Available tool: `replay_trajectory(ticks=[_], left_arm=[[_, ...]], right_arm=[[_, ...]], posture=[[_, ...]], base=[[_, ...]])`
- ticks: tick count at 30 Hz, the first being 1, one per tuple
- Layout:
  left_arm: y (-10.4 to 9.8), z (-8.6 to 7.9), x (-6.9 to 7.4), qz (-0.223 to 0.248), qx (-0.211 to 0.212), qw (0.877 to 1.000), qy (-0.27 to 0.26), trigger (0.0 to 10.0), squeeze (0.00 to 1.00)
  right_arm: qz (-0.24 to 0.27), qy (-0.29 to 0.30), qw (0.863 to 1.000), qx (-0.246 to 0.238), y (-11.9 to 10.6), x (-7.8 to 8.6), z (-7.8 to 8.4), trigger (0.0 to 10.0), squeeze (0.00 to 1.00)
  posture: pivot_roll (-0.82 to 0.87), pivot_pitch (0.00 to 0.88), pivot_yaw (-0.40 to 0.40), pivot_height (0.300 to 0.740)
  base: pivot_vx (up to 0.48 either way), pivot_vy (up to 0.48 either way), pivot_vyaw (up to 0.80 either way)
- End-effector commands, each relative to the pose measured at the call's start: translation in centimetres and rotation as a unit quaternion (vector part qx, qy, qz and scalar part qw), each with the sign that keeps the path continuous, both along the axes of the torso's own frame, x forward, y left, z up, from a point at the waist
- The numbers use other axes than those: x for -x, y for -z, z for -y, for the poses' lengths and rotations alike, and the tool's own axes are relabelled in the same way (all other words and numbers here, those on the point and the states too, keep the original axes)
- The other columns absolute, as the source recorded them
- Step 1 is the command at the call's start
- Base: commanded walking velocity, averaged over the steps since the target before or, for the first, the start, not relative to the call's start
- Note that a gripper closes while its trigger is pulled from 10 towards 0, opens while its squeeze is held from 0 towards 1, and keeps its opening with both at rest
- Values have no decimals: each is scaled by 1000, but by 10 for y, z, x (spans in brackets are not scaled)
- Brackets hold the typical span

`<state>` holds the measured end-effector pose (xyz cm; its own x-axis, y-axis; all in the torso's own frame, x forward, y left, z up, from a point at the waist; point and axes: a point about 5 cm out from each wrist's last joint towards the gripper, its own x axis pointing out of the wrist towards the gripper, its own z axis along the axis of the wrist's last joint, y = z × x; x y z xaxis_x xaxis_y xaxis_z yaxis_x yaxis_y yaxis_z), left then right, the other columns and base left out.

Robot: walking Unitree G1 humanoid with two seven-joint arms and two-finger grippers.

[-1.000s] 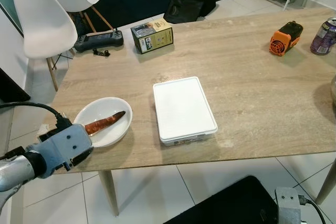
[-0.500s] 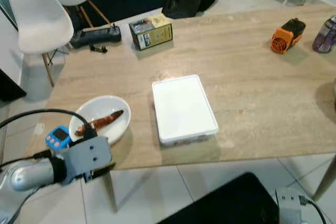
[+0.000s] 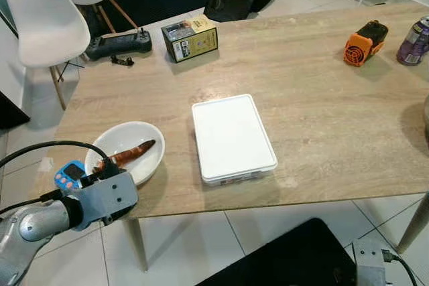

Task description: Restocking fridge

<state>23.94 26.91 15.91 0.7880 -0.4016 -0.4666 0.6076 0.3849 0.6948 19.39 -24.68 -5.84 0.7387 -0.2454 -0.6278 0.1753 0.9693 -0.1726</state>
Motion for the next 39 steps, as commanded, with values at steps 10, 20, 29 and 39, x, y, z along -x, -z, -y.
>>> replay_trajectory(ticks=[10,20,29,39], left_arm=[[22,-2,-6,-20,-34,999,17,0,0],[14,-7,-13,-8,-70,997,42,0,0],[-37,-10,-30,70,-79,994,41,10000,0],[-82,30,-49,129,-91,976,150,10000,0]], right_arm=[[-9,-2,1000,0,2,4,1,10000,39],[-9,0,1000,0,2,4,1,10000,39],[-7,-2,1000,0,1,0,1,10000,39],[-5,-4,1000,-1,-1,-5,-1,10000,39]], posture=[[45,209,35,717],[49,205,34,717],[53,178,27,717],[46,142,23,717]], base=[[0,0,0],[0,0,0],[0,0,0],[0,0,0]])
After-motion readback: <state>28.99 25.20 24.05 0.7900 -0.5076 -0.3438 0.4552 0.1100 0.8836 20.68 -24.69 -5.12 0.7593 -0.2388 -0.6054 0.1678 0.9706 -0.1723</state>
